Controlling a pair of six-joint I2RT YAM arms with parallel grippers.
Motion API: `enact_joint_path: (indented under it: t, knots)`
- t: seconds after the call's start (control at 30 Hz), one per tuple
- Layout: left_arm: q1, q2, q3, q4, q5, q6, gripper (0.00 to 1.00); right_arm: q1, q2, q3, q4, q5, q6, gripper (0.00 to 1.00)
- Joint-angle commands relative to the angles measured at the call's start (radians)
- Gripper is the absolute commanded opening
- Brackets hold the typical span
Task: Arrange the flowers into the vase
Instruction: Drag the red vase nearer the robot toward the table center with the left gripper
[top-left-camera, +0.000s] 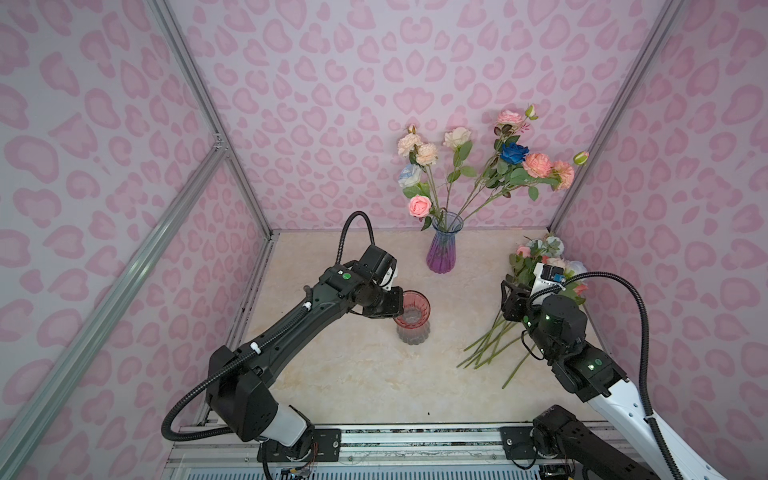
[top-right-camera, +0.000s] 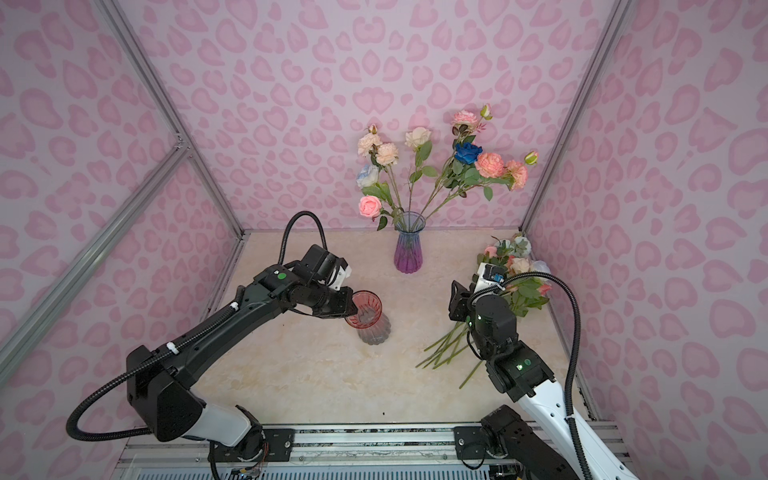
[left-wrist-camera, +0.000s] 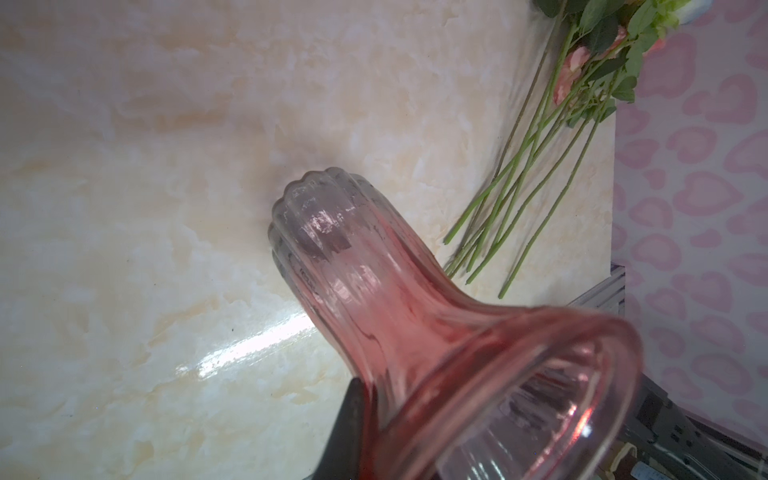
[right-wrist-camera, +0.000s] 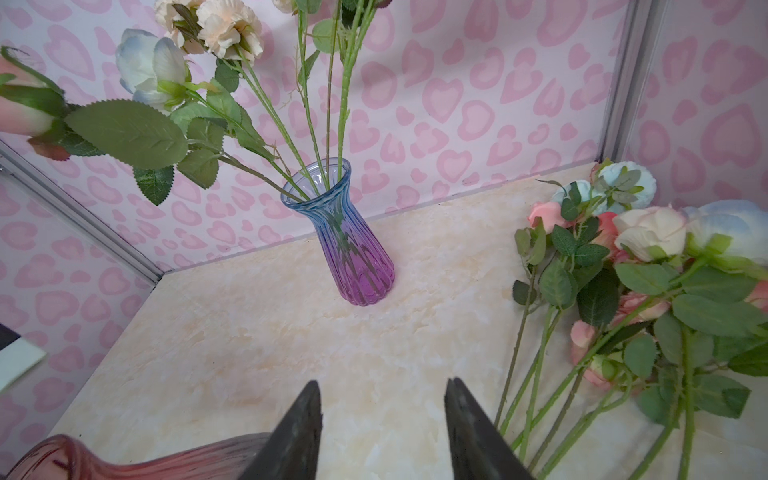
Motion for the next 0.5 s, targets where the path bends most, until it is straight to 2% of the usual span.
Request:
enact_joint_path:
  t: [0.0, 0.27, 0.47]
  knots:
    - [-0.026, 0.044, 0.039, 0.031, -0.014, -0.045, 0.03, 0.000, -0.013, -0.004, -0.010, 0.020, -0.004, 0.49]
    - [-0.049, 0.116, 0.110, -0.019, -0.034, -0.055, 0.03, -0.007, -0.037, -0.017, -0.017, 0.049, -0.013, 0.49]
    - [-0.049, 0.168, 0.170, -0.057, -0.009, -0.036, 0.13, -0.013, -0.042, -0.022, -0.005, 0.044, -0.014, 0.49]
